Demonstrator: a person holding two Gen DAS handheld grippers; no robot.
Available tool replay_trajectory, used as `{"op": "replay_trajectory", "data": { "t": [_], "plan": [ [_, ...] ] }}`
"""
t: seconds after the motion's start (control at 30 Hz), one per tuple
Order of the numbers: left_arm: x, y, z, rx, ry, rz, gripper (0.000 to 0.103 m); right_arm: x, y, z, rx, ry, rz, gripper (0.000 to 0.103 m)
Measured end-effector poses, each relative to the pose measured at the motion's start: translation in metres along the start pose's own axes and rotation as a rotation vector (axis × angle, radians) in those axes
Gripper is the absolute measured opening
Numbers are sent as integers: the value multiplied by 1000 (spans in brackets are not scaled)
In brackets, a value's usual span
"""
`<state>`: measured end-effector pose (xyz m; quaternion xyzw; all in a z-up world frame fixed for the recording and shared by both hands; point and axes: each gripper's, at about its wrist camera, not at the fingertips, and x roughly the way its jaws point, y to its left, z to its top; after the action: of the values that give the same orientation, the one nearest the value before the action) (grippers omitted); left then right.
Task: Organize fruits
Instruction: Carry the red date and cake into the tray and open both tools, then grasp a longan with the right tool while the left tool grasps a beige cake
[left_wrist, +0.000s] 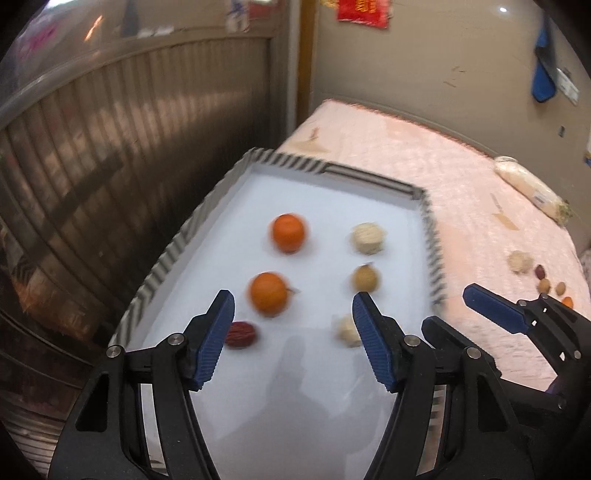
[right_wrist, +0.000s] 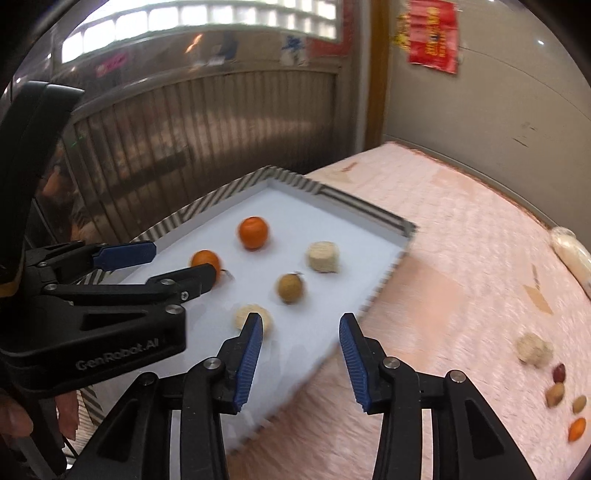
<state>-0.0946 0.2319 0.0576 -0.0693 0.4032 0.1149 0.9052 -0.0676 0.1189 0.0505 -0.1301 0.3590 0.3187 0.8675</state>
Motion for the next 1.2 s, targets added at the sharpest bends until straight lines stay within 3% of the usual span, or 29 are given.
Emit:
{"op": "replay_trajectory", "data": {
  "t": [0.4, 0.8, 0.93, 1.2],
  "plan": [
    [0, -95, 4, 132, -1, -108, 67, -46, -79, -35, 131, -26, -128, 43],
    [17, -182, 3, 246, 65, -229, 67, -89, -177, -92, 331, -10, -265, 43],
    [24, -205, 3, 270, 79, -241, 67, -100, -204, -110, 381, -2, -308, 43],
    [39, -238, 3, 310, 106, -246, 67, -115, -240, -134, 463, -11, -315, 43]
  ]
}}
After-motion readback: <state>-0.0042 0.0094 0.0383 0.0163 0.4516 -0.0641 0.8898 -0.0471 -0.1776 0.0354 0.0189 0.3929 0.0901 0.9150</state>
